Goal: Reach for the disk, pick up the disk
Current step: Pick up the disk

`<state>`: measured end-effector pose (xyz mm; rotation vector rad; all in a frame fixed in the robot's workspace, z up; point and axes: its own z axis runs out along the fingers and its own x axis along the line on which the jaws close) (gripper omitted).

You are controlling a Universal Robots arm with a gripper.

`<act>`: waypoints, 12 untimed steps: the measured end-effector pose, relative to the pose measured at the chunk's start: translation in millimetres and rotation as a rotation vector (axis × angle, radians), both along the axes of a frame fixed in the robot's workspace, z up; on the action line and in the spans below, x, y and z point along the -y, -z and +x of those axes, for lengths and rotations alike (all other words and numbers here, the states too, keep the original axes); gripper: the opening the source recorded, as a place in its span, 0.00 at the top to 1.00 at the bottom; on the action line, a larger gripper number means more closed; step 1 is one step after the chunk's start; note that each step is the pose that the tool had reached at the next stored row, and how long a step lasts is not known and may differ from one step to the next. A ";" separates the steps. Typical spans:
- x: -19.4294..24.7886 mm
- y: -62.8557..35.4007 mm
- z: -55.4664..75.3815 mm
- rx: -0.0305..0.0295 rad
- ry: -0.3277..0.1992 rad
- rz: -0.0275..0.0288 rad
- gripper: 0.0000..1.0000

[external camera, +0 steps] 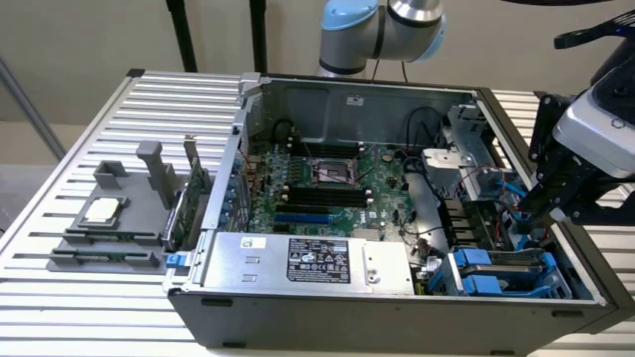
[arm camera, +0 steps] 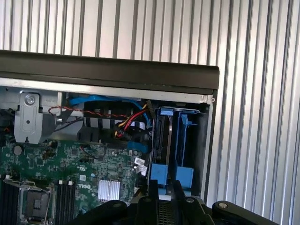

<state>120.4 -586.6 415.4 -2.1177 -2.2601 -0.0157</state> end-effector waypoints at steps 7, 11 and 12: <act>-3.8 9.4 3.7 0.0072 -0.015 0.0008 0.75; -9.2 13.8 10.7 0.0075 -0.015 0.0010 0.75; -10.5 14.9 13.2 0.0076 -0.015 0.0010 0.75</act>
